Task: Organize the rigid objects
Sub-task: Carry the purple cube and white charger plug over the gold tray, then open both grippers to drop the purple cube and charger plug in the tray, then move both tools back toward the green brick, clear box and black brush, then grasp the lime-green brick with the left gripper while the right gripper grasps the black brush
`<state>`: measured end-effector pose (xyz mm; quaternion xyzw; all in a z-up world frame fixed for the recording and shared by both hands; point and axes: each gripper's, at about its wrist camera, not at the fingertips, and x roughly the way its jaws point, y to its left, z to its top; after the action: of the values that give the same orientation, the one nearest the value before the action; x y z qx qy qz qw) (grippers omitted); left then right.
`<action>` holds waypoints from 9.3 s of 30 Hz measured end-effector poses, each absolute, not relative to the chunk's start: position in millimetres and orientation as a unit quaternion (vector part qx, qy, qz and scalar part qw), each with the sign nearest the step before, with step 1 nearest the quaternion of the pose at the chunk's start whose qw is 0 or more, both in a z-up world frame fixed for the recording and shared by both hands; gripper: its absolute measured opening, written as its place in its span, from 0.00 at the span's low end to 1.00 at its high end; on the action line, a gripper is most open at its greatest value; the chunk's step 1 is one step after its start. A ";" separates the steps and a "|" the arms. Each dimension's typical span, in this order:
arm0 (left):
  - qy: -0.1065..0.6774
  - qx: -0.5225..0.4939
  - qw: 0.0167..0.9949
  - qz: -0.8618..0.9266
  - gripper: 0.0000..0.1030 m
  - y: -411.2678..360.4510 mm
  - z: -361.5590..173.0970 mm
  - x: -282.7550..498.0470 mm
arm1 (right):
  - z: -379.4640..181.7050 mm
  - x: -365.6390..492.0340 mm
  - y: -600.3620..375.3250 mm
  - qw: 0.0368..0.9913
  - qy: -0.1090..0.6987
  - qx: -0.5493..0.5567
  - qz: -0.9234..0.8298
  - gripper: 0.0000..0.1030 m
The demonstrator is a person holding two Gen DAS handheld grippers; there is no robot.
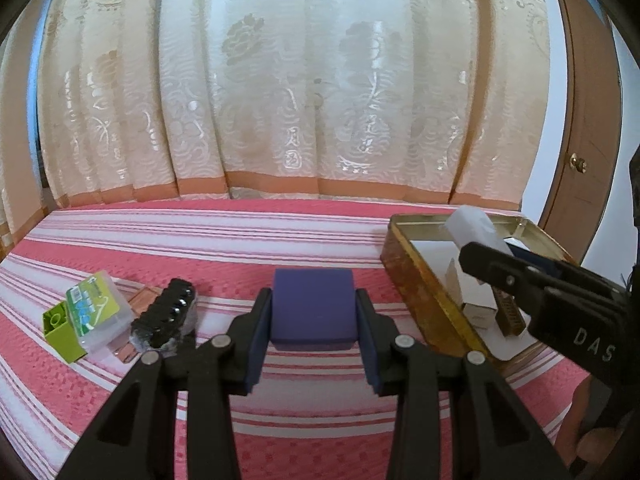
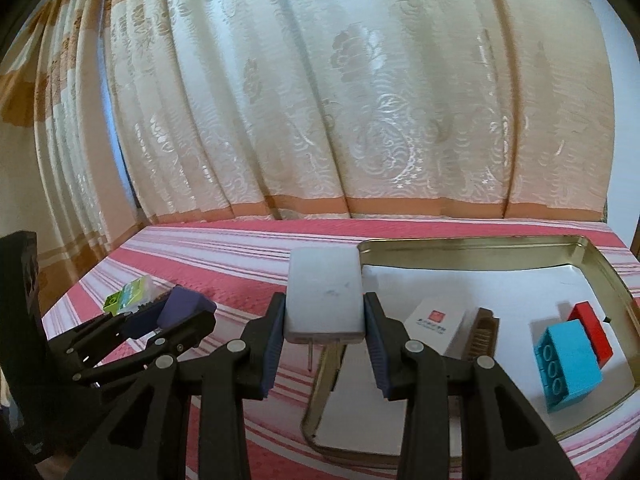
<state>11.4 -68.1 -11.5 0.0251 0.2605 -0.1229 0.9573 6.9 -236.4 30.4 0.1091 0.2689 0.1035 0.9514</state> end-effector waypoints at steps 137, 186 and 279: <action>0.186 0.069 0.974 -0.109 1.00 -185.2 -0.2 14.2 | 25.3 -49.6 -423.9 0.946 0.125 0.173 -0.245 0.90; 0.201 0.054 0.975 -0.079 1.00 -42.9 4.3 22.7 | 37.4 -29.3 -234.0 0.966 0.163 0.163 -0.118 0.90; 0.420 0.104 0.881 -0.192 0.60 119.0 -34.5 76.0 | -8.9 106.7 -42.7 0.884 0.434 0.110 0.134 0.32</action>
<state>76.0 119.0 -34.5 0.1043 0.4203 -0.1921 0.8806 106.7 -42.7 -8.9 0.1096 0.4338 0.1338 0.8842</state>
